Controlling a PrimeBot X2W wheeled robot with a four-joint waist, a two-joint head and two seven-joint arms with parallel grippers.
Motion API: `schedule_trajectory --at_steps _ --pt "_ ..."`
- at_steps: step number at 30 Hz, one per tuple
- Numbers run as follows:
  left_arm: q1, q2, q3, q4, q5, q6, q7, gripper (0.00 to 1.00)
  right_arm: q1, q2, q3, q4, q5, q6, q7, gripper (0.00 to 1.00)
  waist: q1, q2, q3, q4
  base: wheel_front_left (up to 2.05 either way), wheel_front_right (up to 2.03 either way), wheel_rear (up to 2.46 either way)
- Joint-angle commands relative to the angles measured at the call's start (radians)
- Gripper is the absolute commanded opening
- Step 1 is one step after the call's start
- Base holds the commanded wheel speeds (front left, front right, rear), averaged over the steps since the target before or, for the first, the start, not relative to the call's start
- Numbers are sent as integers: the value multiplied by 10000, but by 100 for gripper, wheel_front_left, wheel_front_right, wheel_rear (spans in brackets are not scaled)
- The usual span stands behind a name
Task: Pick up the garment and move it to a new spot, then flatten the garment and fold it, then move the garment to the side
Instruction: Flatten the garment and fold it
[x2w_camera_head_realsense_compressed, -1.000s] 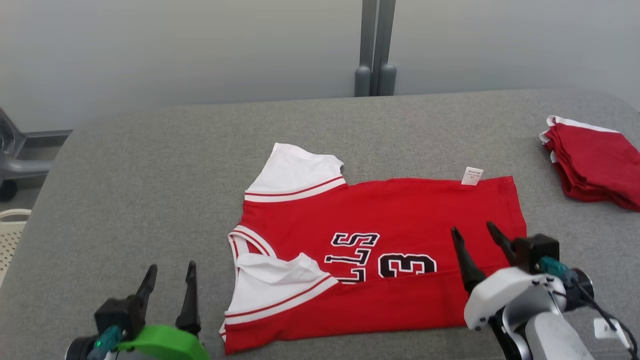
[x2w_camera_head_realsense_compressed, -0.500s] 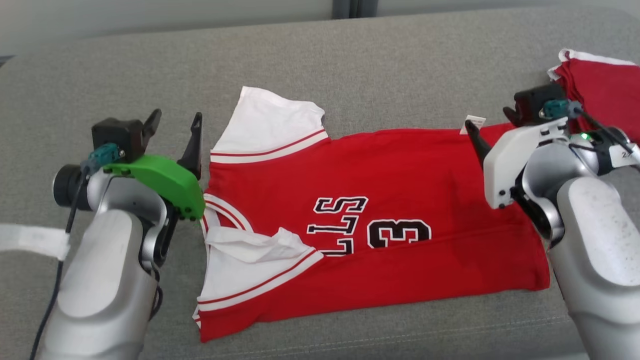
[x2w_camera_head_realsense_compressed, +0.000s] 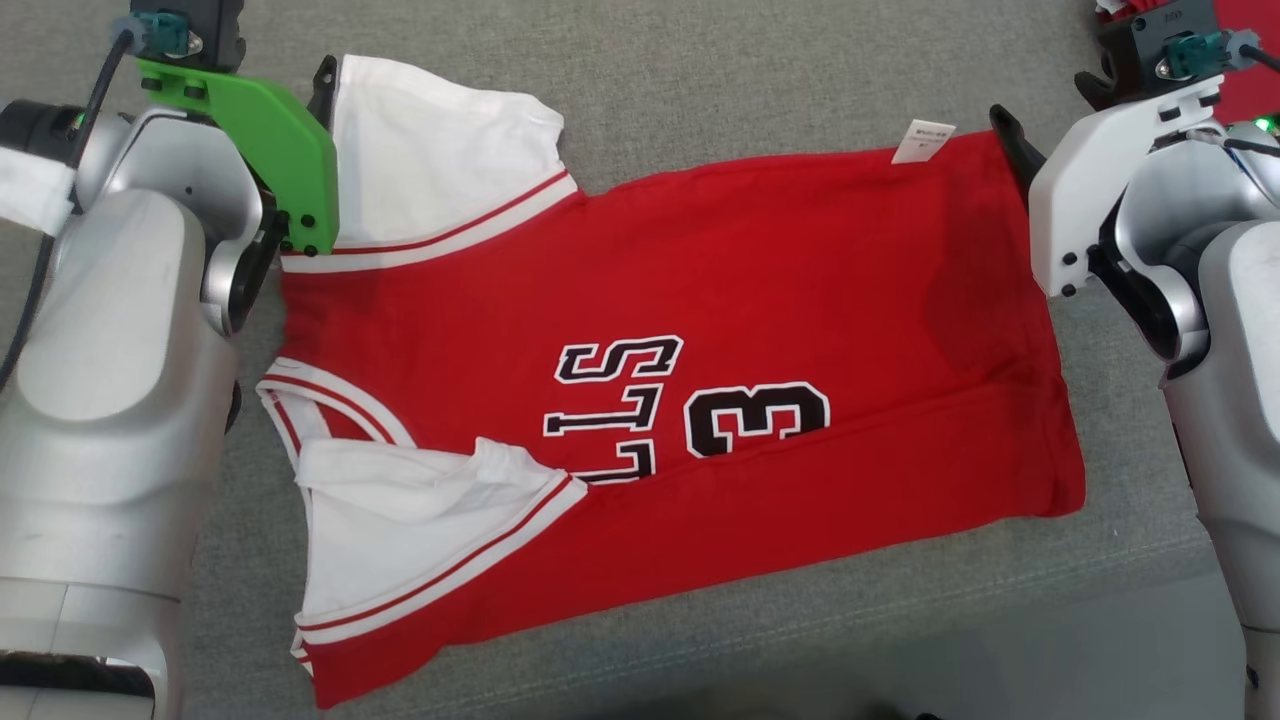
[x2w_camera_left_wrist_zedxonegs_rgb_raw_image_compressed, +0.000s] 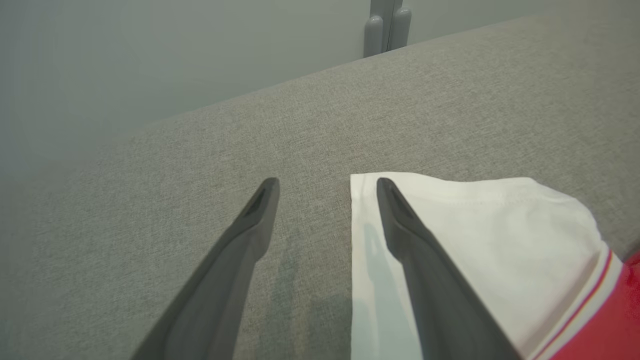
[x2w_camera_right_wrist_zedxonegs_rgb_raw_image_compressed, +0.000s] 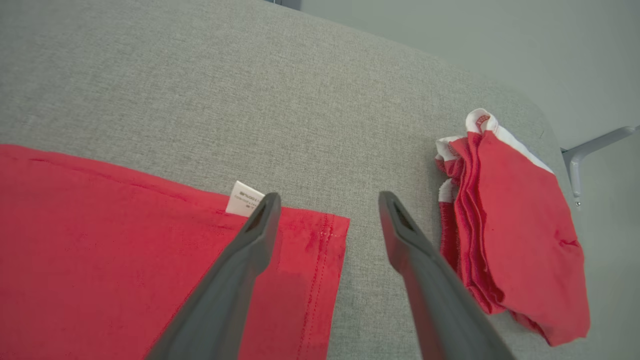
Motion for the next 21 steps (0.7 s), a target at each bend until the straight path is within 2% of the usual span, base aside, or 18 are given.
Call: schedule_trajectory --at_steps 1,10,18,20,21 --pt "-270 87 -24 145 45 -58 166 100 -129 -55 5 -1 43 -16 -10 100 -1 -1 728 -593 0 0 0" --pt "-1120 227 -171 820 60 18 1031 100 -136 -78 92 208 124 -16 -189 100 -1 -1 879 -766 0 0 0" --pt "-1341 338 -303 1269 177 339 1508 100 -271 -149 209 303 75 -16 -245 100 -1 -1 950 -878 0 0 0" --pt "-1342 297 -369 1366 160 326 1690 71 -281 -201 202 300 85 -16 -210 100 -1 -1 983 -857 0 0 0" --pt "-1296 252 -383 1423 107 293 1797 47 -289 -230 199 302 96 -16 -197 100 -1 -1 990 -841 0 0 0"
